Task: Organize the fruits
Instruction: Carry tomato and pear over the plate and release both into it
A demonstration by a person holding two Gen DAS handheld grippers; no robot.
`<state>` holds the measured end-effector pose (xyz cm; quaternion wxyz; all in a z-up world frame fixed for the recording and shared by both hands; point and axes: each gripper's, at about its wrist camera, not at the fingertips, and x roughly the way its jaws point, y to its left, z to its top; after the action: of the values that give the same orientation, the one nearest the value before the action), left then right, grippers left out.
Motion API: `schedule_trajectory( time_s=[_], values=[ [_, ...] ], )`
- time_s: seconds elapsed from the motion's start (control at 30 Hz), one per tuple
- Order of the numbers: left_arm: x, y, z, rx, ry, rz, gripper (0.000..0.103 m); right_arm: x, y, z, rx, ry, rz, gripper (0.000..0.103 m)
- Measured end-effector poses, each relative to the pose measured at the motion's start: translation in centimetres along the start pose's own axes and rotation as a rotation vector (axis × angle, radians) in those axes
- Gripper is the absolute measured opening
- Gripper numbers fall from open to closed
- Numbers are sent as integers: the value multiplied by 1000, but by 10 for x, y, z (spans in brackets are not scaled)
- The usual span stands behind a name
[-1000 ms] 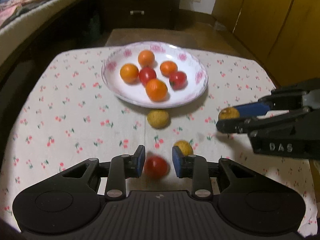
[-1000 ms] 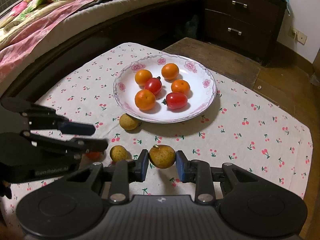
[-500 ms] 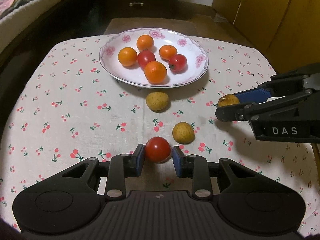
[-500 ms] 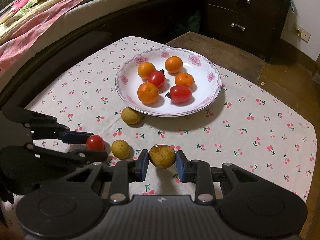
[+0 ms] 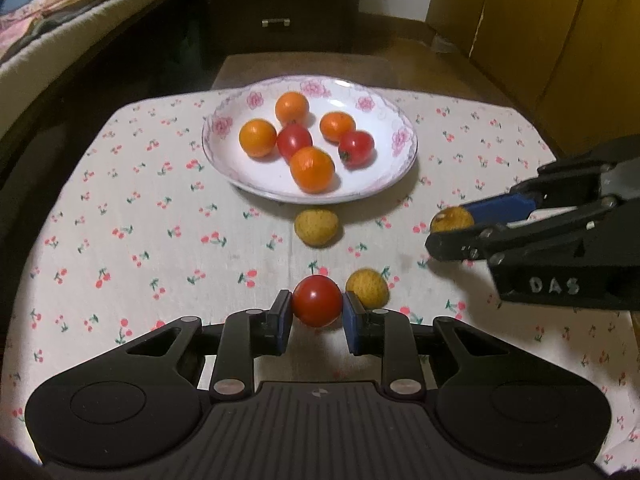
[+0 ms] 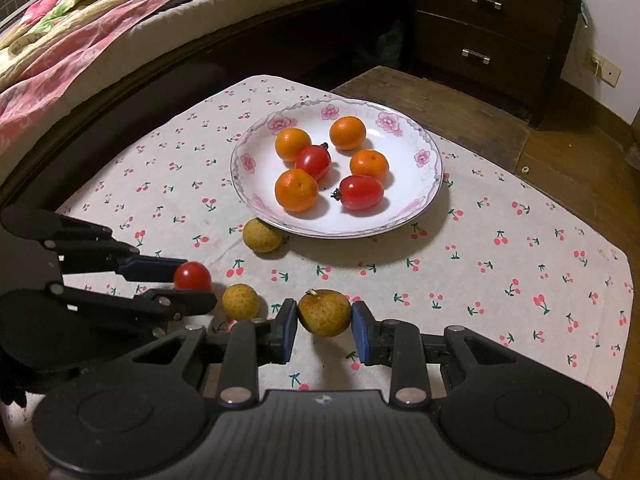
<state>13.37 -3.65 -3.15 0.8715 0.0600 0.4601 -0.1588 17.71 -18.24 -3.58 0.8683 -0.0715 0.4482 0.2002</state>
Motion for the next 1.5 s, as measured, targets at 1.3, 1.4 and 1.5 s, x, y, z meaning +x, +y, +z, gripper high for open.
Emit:
schedule_trajectory(
  time_s=[1.3, 1.4, 1.5],
  values=[
    [32, 11, 76, -36, -74, 35, 34, 31, -32, 59, 52, -80, -38, 34],
    [35, 13, 80, -43, -79, 33, 34, 35, -35, 62, 66, -85, -31, 34],
    [38, 16, 84, -46, -86, 31, 34, 39, -39, 64, 75, -91, -30, 34]
  ],
)
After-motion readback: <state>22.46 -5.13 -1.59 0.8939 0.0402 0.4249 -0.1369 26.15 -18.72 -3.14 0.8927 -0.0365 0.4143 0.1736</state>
